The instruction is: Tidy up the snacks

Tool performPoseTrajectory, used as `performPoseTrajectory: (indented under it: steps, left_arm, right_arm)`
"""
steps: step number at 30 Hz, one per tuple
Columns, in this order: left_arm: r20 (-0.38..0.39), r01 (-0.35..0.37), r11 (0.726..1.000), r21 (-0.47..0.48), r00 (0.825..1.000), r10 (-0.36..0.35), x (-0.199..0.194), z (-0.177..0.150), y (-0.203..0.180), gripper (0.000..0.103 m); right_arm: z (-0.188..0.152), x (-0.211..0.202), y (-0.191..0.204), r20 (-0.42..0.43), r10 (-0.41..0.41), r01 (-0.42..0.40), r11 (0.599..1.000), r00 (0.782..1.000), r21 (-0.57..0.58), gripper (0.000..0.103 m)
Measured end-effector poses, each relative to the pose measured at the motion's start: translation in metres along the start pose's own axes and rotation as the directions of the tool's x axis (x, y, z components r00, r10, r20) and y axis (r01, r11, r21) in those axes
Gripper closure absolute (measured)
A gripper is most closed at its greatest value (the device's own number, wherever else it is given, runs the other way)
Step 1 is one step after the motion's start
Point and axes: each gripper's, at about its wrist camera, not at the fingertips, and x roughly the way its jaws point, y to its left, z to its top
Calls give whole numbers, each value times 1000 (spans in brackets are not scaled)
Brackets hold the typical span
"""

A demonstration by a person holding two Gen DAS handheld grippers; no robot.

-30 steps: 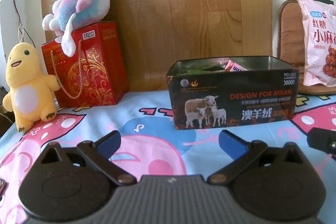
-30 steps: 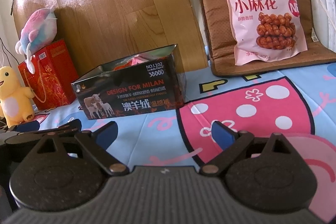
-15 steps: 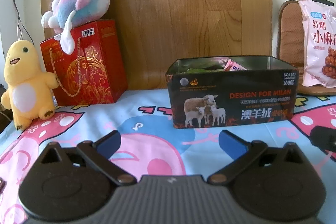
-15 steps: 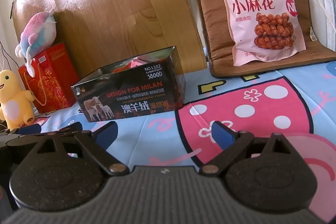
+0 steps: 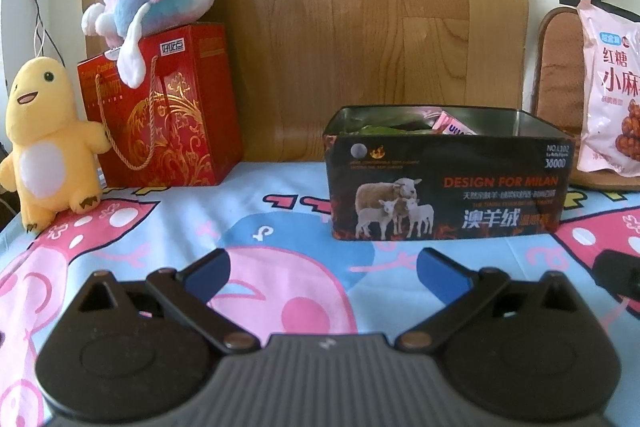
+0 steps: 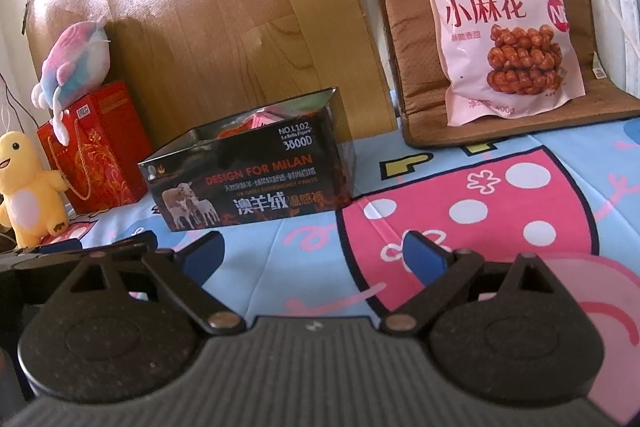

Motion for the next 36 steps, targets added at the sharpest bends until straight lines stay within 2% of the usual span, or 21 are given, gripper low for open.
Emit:
performPoseTrajectory:
  steps: [36]
  left_arm:
    - [16,8,999,33,1000,-8,-2,0,-5,0]
  right_arm:
    - [0,-1,1,0,9,-9,1000,1000,-5,5]
